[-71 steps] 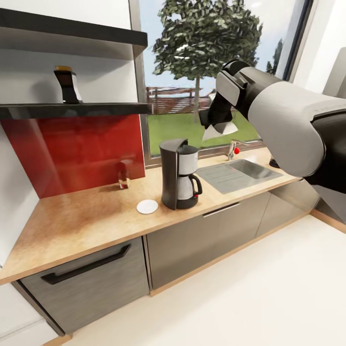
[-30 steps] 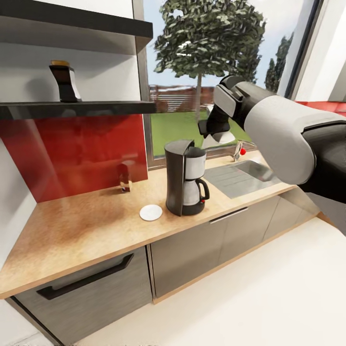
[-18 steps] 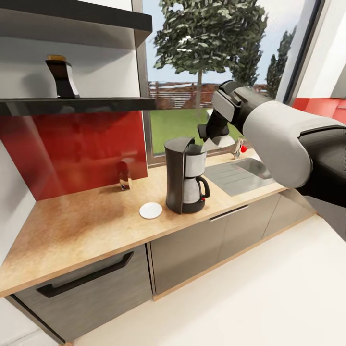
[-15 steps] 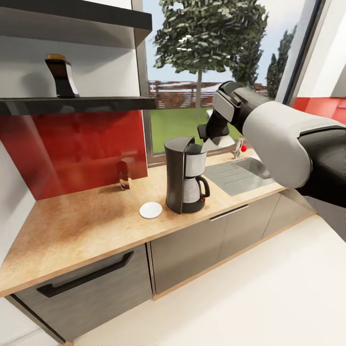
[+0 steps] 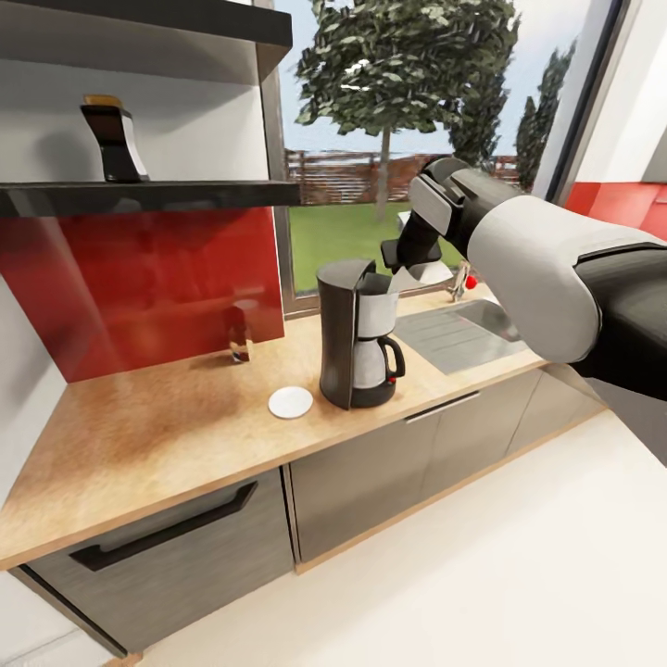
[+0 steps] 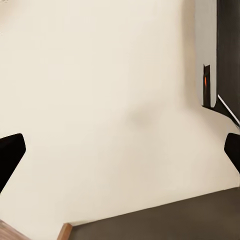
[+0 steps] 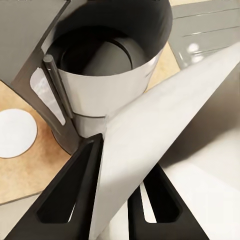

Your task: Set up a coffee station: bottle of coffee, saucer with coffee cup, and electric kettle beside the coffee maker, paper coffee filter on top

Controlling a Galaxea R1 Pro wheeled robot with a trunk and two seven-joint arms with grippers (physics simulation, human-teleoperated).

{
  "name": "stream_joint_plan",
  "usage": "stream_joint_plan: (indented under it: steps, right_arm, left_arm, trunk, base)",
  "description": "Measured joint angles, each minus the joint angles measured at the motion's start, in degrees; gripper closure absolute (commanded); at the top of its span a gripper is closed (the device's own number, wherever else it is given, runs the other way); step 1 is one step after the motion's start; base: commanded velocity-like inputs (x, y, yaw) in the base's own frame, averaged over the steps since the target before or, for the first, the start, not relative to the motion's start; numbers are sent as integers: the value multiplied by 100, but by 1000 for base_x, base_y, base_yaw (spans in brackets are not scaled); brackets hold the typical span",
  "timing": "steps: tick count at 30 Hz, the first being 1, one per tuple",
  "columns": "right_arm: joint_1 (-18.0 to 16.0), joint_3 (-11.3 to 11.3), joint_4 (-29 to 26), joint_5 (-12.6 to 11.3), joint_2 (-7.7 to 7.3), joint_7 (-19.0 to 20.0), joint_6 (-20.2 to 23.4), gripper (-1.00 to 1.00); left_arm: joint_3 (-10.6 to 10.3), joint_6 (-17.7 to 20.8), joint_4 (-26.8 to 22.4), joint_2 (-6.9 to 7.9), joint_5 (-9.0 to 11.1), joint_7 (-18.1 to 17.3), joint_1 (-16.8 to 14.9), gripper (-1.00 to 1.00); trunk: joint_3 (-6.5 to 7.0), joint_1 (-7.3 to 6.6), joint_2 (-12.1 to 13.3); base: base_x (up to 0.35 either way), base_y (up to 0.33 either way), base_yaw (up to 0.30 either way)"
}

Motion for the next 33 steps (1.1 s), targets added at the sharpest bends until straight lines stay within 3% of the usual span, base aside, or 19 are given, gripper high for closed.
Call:
stream_joint_plan:
  steps: [22, 33]
  right_arm:
    - [0, 1, 7, 13, 0, -1, 2, 100]
    - [0, 7, 7, 22, 0, 6, 8, 100]
  left_arm:
    - [-9, 35, 8, -9, -15, 4, 0, -100]
    - [-9, 36, 9, -8, -11, 0, 0, -100]
  trunk:
    - [-1, -1, 0]
    - [-1, 1, 0]
  base:
    - [133, 37, 0]
    - [14, 0, 0]
